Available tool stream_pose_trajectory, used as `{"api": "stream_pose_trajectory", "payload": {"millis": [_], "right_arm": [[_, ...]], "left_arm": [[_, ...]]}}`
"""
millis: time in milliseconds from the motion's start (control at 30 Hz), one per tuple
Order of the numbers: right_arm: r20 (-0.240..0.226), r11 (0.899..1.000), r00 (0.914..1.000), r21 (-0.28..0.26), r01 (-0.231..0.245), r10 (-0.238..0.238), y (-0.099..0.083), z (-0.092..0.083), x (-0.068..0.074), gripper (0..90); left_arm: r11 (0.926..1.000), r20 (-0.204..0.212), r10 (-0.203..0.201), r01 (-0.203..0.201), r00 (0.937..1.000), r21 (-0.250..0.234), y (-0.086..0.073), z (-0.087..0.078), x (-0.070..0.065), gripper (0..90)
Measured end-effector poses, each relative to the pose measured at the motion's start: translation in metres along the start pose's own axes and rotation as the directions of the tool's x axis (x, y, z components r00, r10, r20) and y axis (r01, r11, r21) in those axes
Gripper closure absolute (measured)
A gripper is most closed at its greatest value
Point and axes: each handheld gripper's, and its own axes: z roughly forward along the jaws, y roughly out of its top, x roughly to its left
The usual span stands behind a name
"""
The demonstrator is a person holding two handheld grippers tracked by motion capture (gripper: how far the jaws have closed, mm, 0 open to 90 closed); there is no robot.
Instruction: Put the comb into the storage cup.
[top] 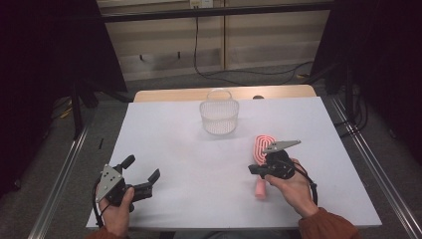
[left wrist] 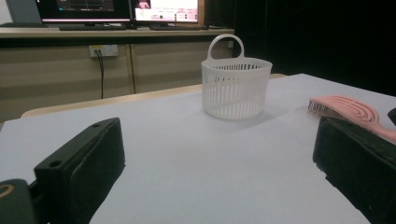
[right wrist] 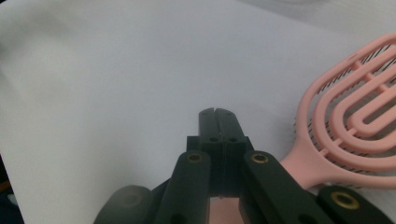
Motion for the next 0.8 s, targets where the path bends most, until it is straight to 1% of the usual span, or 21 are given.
{"api": "stream_pose_trajectory", "payload": {"millis": [133, 267, 333, 433, 467, 600, 800], "right_arm": [[0.008, 0.999, 1.0000, 0.040, -0.003, 0.003, -0.0005, 0.0034, -0.0018, 90.0], [0.008, 0.998, 0.9999, 0.059, -0.016, 0.015, 0.0001, 0.0041, -0.0013, 90.0], [0.005, 0.997, 0.9999, 0.080, -0.014, 0.013, -0.0019, 0.0052, -0.0012, 90.0], [0.003, 0.996, 0.9999, 0.088, -0.017, 0.017, -0.0033, 0.0063, -0.0026, 90.0], [0.002, 0.996, 0.9997, 0.089, -0.026, 0.026, -0.0039, 0.0064, -0.0031, 90.0], [-0.003, 0.995, 0.9998, 0.095, -0.020, 0.021, -0.0050, 0.0069, -0.0047, 90.0], [0.019, 0.993, 0.9997, 0.119, -0.017, 0.015, -0.0064, 0.0089, -0.0040, 90.0]], "left_arm": [[1.0000, 0.002, -0.005, 0.005, 1.0000, 0.005, -0.0004, 0.0006, 0.0001, 2.1], [1.0000, 0.008, -0.007, 0.007, 0.9999, 0.006, -0.0003, 0.0008, -0.0005, 2.1], [0.9999, 0.008, -0.007, 0.007, 0.9999, 0.008, -0.0004, 0.0010, -0.0006, 2.1], [0.9999, 0.010, -0.007, 0.007, 0.9999, 0.010, -0.0005, 0.0012, -0.0007, 2.1], [0.9999, 0.010, -0.007, 0.007, 0.9999, 0.010, -0.0004, 0.0012, -0.0006, 2.1], [0.9999, 0.009, -0.007, 0.007, 0.9999, 0.012, -0.0006, 0.0012, -0.0004, 2.1], [0.9999, 0.012, 0.001, -0.001, 0.9999, 0.015, -0.0005, 0.0012, 0.0001, 2.1]]}}
